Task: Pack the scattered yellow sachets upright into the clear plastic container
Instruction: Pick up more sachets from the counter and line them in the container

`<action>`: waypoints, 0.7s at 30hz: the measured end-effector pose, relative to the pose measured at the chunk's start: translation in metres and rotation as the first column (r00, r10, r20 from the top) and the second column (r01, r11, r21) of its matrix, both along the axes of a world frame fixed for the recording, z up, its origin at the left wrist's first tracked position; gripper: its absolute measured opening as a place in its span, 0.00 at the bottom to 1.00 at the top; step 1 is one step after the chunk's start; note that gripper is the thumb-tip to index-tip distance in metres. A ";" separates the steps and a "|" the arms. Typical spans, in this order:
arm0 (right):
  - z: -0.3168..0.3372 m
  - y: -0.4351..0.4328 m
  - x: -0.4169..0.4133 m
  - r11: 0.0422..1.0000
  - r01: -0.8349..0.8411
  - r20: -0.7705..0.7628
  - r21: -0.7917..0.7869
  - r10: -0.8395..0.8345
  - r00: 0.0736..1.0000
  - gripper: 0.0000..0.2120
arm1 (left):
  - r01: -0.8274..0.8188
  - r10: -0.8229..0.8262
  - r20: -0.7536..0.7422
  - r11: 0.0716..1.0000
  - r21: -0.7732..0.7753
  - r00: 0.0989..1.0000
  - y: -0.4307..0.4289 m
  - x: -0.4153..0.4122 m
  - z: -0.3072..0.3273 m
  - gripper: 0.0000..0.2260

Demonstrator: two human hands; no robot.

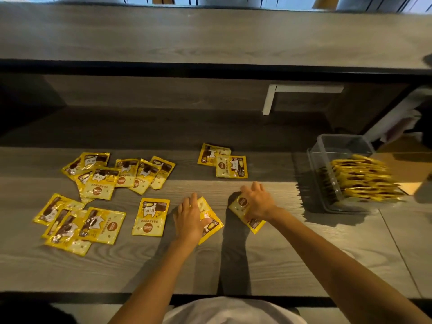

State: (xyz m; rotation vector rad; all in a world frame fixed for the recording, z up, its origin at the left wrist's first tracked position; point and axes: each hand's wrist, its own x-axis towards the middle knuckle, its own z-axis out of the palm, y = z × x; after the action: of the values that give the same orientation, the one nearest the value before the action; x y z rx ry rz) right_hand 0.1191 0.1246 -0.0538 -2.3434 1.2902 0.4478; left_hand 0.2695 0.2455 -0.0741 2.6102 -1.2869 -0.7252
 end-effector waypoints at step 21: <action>0.091 -0.063 -0.105 0.936 0.351 0.464 -0.039 -0.294 0.835 0.05 | 0.061 -0.088 -0.081 0.956 -0.285 0.993 -0.109 -0.104 0.117 0.14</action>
State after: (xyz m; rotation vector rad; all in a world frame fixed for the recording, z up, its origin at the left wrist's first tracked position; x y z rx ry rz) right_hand 0.0140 0.0614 0.0375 -2.0822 1.4619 -0.2836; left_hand 0.1660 0.1362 0.0425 2.2866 -1.3565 -0.6140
